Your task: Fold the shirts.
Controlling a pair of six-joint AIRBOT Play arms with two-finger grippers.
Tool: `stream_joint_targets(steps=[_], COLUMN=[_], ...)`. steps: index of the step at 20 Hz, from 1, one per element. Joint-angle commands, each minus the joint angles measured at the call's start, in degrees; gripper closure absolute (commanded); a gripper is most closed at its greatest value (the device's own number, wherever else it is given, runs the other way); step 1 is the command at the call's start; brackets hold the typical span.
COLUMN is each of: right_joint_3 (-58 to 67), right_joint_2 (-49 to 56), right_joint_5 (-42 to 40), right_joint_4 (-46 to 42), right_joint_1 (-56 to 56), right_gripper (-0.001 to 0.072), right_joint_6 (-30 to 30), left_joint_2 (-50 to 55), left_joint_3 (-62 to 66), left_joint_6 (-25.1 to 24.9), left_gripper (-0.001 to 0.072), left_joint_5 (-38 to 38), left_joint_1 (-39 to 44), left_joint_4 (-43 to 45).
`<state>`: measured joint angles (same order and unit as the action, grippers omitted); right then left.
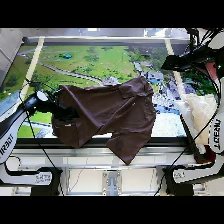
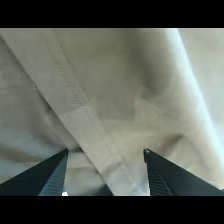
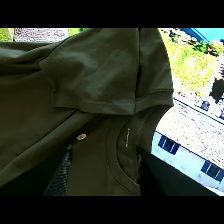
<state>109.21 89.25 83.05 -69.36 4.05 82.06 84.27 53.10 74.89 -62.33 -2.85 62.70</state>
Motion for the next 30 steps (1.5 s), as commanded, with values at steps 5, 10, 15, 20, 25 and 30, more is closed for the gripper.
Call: stream_joint_targets(steps=[5, 10, 15, 20, 25, 30], right_joint_3=[0.07, 0.07, 0.07, 0.07, 0.07, 0.07], right_joint_2=[-0.04, -0.02, -0.02, -0.02, -0.02, 0.02], right_joint_5=[0.13, 0.11, 0.11, 0.13, 0.11, -0.04], right_joint_4=[0.20, 0.13, 0.09, 0.09, 0.09, 0.13], right_joint_1=[-0.17, -0.17, -0.17, -0.17, -0.17, -0.17], right_gripper=[0.0260, 0.0260, 0.0260, 0.0260, 0.0260, 0.0261], right_joint_6=[-0.11, -0.11, -0.13, -0.13, -0.13, -0.09], left_joint_2=[0.20, 0.17, -1.95, -9.09, -14.05, -7.93], left_joint_3=[-0.15, -0.15, -0.15, 0.59, 7.13, 19.06], left_joint_6=[-1.88, -1.86, -1.86, -1.81, -3.80, -5.51], left_gripper=[0.0172, 0.0508, 0.0696, 0.0697, 0.0698, 0.0697], left_joint_5=[3.63, 5.11, 4.68, 6.12, 21.44, 23.34], left_joint_1=[1.42, 1.38, 0.59, -5.31, -10.71, -10.69], left_joint_4=[-10.97, -11.98, -11.78, -12.37, -25.09, -25.00])
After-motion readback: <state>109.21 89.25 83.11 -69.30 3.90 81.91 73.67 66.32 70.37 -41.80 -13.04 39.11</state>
